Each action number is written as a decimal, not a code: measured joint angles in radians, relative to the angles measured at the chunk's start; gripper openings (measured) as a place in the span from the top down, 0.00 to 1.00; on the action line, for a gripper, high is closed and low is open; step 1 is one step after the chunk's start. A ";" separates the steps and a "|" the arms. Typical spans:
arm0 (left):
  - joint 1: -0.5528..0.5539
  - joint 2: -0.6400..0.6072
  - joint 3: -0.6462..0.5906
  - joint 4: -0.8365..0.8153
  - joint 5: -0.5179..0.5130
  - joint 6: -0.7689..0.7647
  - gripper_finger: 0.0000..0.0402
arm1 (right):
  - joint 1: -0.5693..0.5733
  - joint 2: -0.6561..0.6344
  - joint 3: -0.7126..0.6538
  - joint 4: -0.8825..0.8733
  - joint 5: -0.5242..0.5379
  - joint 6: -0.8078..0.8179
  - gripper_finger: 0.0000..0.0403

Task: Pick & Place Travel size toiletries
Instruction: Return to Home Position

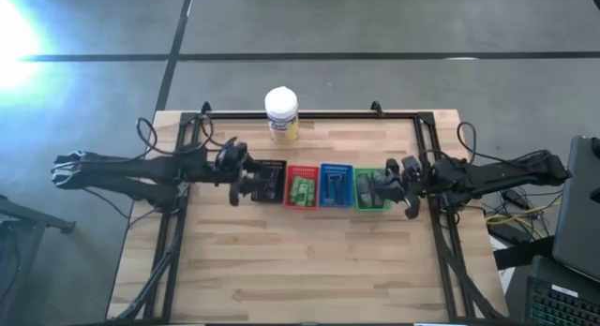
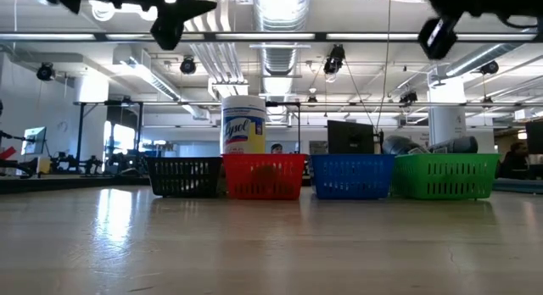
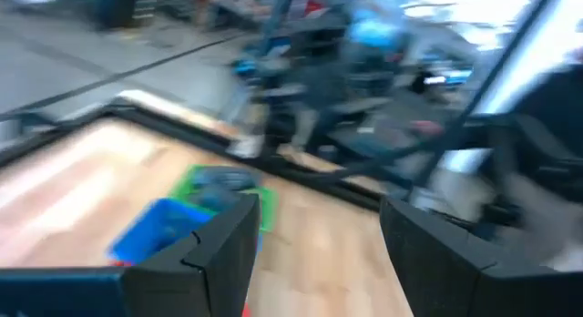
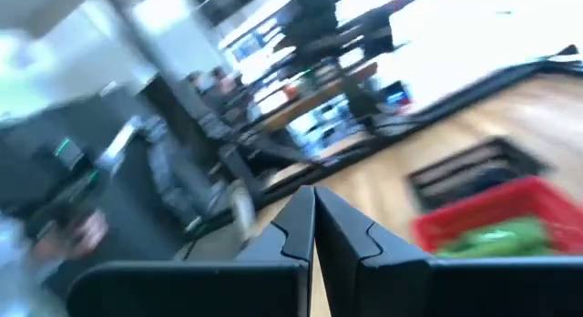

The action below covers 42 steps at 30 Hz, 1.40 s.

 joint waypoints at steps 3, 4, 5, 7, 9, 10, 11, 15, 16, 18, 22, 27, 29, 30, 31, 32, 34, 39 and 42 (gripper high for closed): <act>0.032 -0.052 -0.143 0.196 0.125 -0.009 0.42 | -0.002 -0.023 -0.079 0.075 0.100 0.034 0.98; 0.044 -0.074 -0.196 0.252 0.143 -0.019 0.42 | -0.002 -0.025 -0.107 0.127 0.101 0.028 0.98; 0.053 -0.096 -0.245 0.296 0.149 -0.030 0.42 | 0.000 -0.029 -0.132 0.188 0.101 0.018 0.98; 0.069 -0.144 -0.340 0.373 0.151 -0.055 0.42 | 0.000 -0.035 -0.186 0.292 0.104 0.000 0.98; 0.084 -0.200 -0.427 0.409 0.152 -0.081 0.42 | -0.002 -0.035 -0.234 0.358 0.130 -0.004 0.98; 0.090 -0.227 -0.463 0.429 0.152 -0.097 0.42 | -0.001 -0.034 -0.256 0.380 0.145 -0.005 0.98; 0.096 -0.257 -0.501 0.444 0.152 -0.113 0.42 | -0.001 -0.033 -0.276 0.397 0.162 -0.003 0.98; 0.105 -0.362 -0.622 0.486 0.149 -0.147 0.42 | -0.001 -0.034 -0.331 0.419 0.254 0.029 0.98; 0.106 -0.387 -0.641 0.480 0.145 -0.150 0.42 | -0.001 -0.033 -0.345 0.416 0.258 0.030 0.98; 0.109 -0.435 -0.634 0.406 0.144 -0.140 0.42 | 0.000 -0.032 -0.366 0.394 0.258 0.031 0.98; 0.110 -0.489 -0.632 0.343 0.141 -0.106 0.42 | -0.001 -0.029 -0.365 0.282 0.259 0.036 0.98; 0.110 -0.513 -0.639 0.340 0.136 -0.079 0.42 | -0.001 -0.026 -0.365 0.167 0.259 0.036 0.98; 0.110 -0.511 -0.639 0.331 0.136 -0.076 0.42 | -0.001 -0.026 -0.365 0.131 0.259 0.036 0.98; 0.110 -0.511 -0.639 0.332 0.136 -0.078 0.42 | -0.001 -0.025 -0.365 0.120 0.259 0.036 0.98; 0.110 -0.511 -0.639 0.332 0.136 -0.080 0.42 | -0.001 -0.026 -0.365 0.108 0.259 0.036 0.98; 0.110 -0.512 -0.639 0.333 0.136 -0.083 0.42 | -0.001 -0.026 -0.365 0.097 0.259 0.036 0.98; 0.110 -0.512 -0.639 0.334 0.136 -0.083 0.42 | -0.001 -0.025 -0.365 0.084 0.259 0.036 0.98; 0.110 -0.512 -0.639 0.333 0.143 -0.087 0.42 | -0.001 -0.026 -0.365 0.084 0.259 0.036 0.98; 0.111 -0.546 -0.641 0.318 0.150 -0.015 0.42 | -0.001 -0.026 -0.365 0.084 0.259 0.036 0.98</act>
